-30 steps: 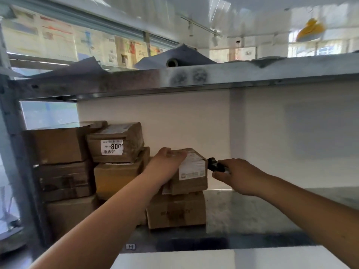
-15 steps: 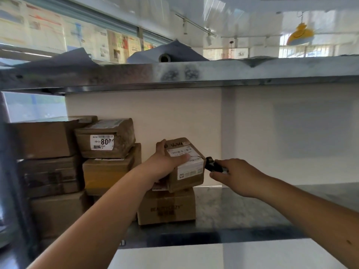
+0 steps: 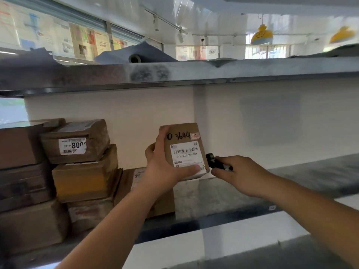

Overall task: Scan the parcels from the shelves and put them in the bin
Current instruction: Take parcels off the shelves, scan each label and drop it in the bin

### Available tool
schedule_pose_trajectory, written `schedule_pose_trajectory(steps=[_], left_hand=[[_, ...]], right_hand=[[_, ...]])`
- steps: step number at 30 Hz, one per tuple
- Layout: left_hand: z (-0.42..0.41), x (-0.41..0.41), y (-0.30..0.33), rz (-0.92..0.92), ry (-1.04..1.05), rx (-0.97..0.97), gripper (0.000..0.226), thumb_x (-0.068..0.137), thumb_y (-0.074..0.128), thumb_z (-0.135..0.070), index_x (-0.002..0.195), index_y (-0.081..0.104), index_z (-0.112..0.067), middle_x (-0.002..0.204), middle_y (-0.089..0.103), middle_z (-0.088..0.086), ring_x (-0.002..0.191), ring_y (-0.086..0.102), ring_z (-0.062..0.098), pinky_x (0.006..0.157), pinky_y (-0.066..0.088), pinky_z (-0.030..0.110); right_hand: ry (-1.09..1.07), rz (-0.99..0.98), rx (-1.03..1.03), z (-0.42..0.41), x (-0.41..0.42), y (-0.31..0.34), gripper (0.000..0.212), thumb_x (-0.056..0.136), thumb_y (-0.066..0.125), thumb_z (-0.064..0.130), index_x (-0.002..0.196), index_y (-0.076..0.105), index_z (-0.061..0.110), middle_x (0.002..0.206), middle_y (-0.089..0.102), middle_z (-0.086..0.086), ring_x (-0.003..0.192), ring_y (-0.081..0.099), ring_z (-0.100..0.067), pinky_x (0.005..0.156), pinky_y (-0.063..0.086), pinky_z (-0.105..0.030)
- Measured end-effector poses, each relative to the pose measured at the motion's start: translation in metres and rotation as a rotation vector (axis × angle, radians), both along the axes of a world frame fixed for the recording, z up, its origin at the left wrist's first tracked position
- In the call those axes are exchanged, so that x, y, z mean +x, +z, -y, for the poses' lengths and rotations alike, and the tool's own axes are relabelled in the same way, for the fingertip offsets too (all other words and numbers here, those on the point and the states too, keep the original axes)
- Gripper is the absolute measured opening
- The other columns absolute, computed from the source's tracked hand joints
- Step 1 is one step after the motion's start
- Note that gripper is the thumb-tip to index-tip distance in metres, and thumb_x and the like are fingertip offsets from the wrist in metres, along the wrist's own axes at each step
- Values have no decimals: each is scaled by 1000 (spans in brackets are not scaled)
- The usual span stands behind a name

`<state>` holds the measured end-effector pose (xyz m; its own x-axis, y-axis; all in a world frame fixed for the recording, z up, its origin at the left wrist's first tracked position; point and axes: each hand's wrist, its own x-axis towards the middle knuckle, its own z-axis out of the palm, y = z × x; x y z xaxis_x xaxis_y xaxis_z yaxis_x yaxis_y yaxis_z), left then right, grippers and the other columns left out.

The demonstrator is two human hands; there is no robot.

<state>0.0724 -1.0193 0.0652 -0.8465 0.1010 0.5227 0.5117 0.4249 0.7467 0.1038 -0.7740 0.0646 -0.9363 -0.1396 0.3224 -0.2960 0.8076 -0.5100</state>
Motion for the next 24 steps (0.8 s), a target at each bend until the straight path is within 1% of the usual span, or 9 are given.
schedule_pose_trajectory(steps=[2, 3, 6, 10, 12, 14, 18, 20, 24], left_hand=[[-12, 4, -4, -23, -45, -2, 130, 62, 101, -33, 154, 13, -59, 154, 22, -2, 110, 43, -4, 102, 32, 12], [-20, 5, -8, -27, -63, -5, 129, 62, 101, -33, 151, 12, -62, 154, 21, -2, 113, 46, 1, 100, 34, 13], [-44, 9, -26, -41, -103, -18, 128, 61, 101, -33, 143, 10, -71, 156, 16, -4, 121, 45, 12, 101, 39, 20], [-73, 9, -52, -51, -158, -42, 129, 59, 102, -37, 142, 9, -71, 160, 9, -3, 125, 42, 15, 111, 41, 31], [-85, 9, -63, -53, -181, -49, 129, 58, 102, -39, 139, 7, -73, 160, 7, -3, 127, 40, 17, 116, 41, 37], [-96, 14, -75, -46, -221, -62, 129, 58, 102, -40, 136, 5, -75, 159, 5, -7, 131, 38, 18, 119, 39, 40], [-112, 29, -92, -70, -272, -62, 128, 56, 102, -45, 134, 6, -80, 161, 5, -11, 132, 33, 8, 113, 36, 25], [-117, 36, -95, -106, -280, -94, 126, 58, 101, -43, 134, 7, -80, 161, 4, -13, 130, 30, 4, 109, 35, 20], [-124, 44, -96, -138, -251, -128, 126, 59, 101, -40, 148, 16, -67, 162, 3, -11, 133, 31, 5, 105, 35, 16]], right_hand=[[-50, -5, -31, -11, 13, -1, 29, 100, 60, 53, 128, 61, 47, 110, 65, 20, 89, 57, 7, 74, 45, -17], [-79, -2, -40, -17, 21, -3, 32, 99, 60, 53, 131, 56, 51, 115, 63, 19, 90, 55, 9, 75, 44, -16], [-165, 22, -10, -33, 52, -15, 50, 100, 57, 57, 148, 47, 49, 128, 62, 17, 93, 57, 4, 74, 45, -16], [-243, 73, 12, -55, 103, -33, 51, 99, 51, 63, 149, 39, 59, 133, 51, 26, 111, 55, -1, 88, 46, -21], [-276, 89, -15, -66, 125, -41, 43, 101, 50, 61, 142, 38, 65, 131, 53, 26, 112, 55, 2, 91, 44, -22], [-312, 121, -18, -76, 144, -49, 38, 101, 50, 59, 136, 36, 68, 123, 57, 25, 98, 56, 9, 82, 44, -16], [-388, 213, 47, -90, 170, -67, 53, 102, 49, 60, 153, 36, 54, 92, 59, 21, 77, 62, -3, 65, 46, -21], [-391, 233, 80, -92, 179, -72, 57, 101, 49, 62, 155, 34, 55, 89, 54, 23, 78, 64, -7, 70, 52, -25], [-370, 253, 99, -99, 188, -75, 60, 101, 50, 61, 157, 31, 53, 88, 48, 23, 76, 61, -6, 63, 42, -20]])
